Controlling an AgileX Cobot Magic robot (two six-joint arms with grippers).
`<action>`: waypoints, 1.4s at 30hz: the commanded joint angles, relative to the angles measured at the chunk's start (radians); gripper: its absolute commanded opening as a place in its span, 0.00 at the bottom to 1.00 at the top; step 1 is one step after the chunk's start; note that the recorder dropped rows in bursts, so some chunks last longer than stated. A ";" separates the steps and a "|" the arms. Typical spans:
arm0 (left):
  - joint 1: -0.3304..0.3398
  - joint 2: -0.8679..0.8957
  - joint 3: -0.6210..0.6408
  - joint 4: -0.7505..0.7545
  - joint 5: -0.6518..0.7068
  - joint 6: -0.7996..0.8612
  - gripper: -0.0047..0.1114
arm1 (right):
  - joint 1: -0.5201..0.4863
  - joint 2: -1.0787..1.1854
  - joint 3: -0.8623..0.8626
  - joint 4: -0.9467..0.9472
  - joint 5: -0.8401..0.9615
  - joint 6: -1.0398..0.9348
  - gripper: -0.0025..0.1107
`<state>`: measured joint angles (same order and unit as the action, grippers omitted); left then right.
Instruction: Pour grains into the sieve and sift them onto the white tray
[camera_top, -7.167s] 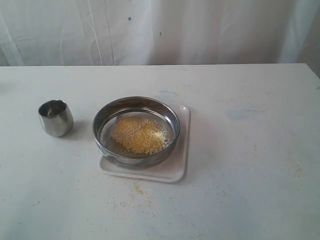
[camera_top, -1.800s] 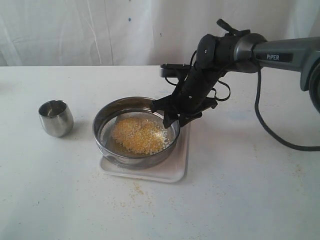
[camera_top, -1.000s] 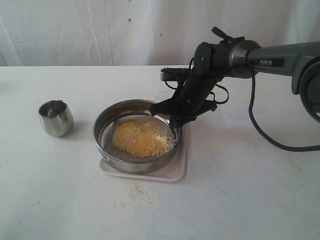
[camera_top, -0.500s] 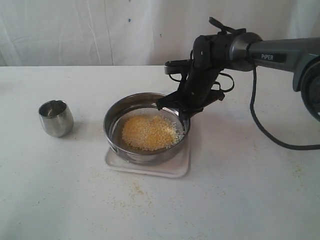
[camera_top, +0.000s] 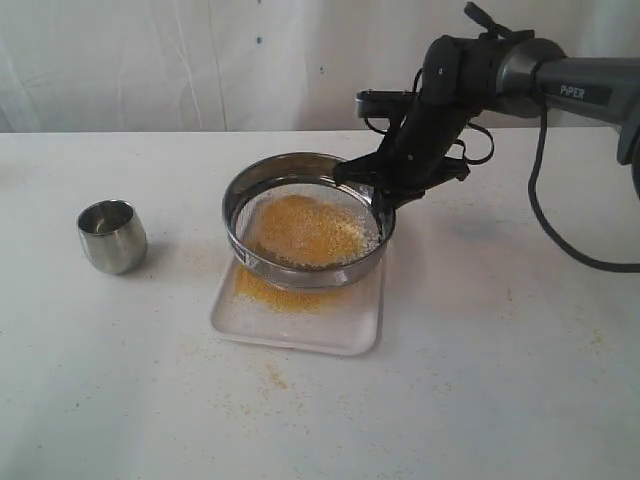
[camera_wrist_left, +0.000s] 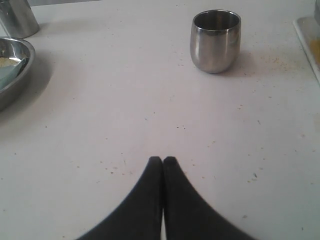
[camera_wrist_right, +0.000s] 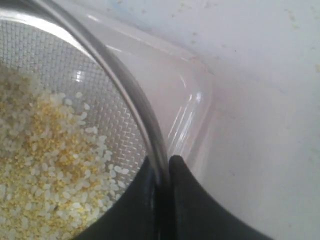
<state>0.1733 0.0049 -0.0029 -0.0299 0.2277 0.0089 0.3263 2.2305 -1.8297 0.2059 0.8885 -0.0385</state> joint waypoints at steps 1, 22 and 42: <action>-0.006 -0.005 0.003 0.001 0.001 -0.009 0.04 | -0.007 -0.021 0.016 0.030 0.001 -0.028 0.02; -0.006 -0.005 0.003 0.001 0.001 -0.009 0.04 | 0.013 -0.025 0.032 0.058 0.057 -0.007 0.02; -0.006 -0.005 0.003 0.001 0.001 -0.009 0.04 | 0.033 -0.051 0.006 0.049 0.187 0.039 0.02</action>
<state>0.1733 0.0049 -0.0029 -0.0299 0.2277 0.0089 0.3535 2.2006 -1.8169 0.2308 1.0468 0.0000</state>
